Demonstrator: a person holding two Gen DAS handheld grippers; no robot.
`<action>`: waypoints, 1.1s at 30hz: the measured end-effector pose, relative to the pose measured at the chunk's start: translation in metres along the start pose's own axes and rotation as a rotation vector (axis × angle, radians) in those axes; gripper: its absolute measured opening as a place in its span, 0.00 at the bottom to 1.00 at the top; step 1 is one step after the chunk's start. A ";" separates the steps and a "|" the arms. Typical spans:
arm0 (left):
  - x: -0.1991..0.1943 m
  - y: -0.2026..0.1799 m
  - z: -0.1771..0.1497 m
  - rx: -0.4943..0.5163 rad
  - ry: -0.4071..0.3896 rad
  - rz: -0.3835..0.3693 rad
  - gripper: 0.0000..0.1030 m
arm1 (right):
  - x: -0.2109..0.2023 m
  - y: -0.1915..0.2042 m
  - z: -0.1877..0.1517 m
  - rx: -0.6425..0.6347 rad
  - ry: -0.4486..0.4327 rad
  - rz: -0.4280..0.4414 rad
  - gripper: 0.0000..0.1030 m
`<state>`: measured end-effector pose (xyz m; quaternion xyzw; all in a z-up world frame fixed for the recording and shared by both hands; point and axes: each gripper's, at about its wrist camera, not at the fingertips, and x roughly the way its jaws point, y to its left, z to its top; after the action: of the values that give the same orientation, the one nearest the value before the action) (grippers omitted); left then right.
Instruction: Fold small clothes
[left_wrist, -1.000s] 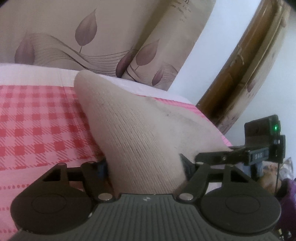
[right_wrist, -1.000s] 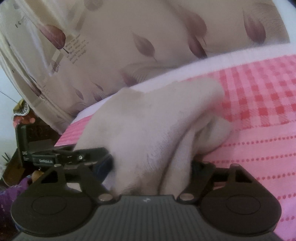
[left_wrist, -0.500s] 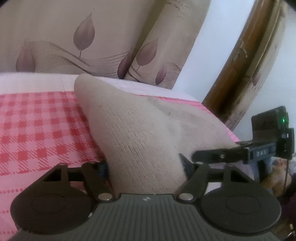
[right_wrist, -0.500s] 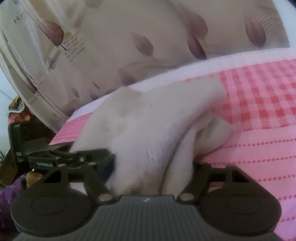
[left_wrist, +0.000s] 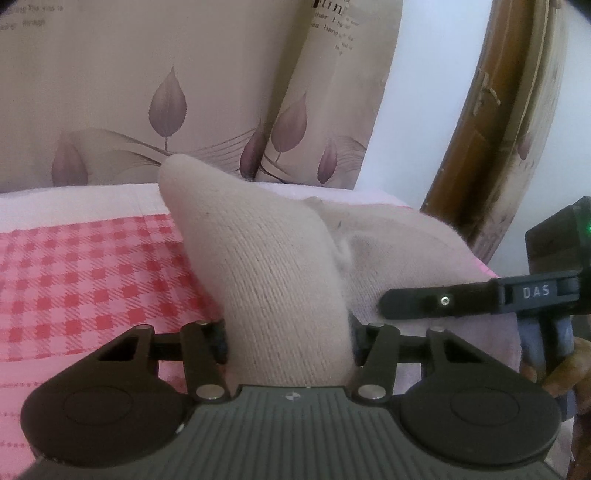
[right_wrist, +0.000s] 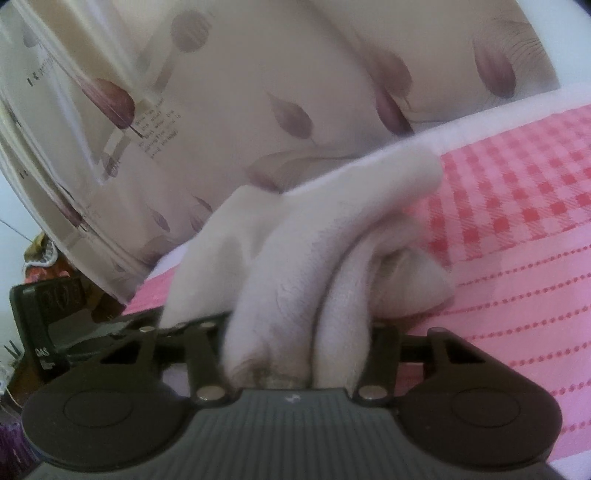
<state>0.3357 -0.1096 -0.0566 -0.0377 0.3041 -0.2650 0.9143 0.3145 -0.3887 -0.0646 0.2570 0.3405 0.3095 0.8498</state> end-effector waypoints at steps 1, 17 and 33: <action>-0.002 -0.001 0.000 -0.001 0.000 0.005 0.52 | 0.000 0.002 0.000 0.002 -0.003 0.001 0.50; -0.061 0.003 0.001 0.001 -0.032 0.080 0.50 | 0.001 0.049 -0.010 0.031 -0.037 0.076 0.50; -0.138 0.015 -0.008 -0.036 -0.053 0.163 0.50 | 0.007 0.115 -0.029 0.021 -0.024 0.153 0.50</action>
<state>0.2453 -0.0263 0.0077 -0.0362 0.2867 -0.1830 0.9397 0.2568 -0.2991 -0.0117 0.2947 0.3129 0.3671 0.8249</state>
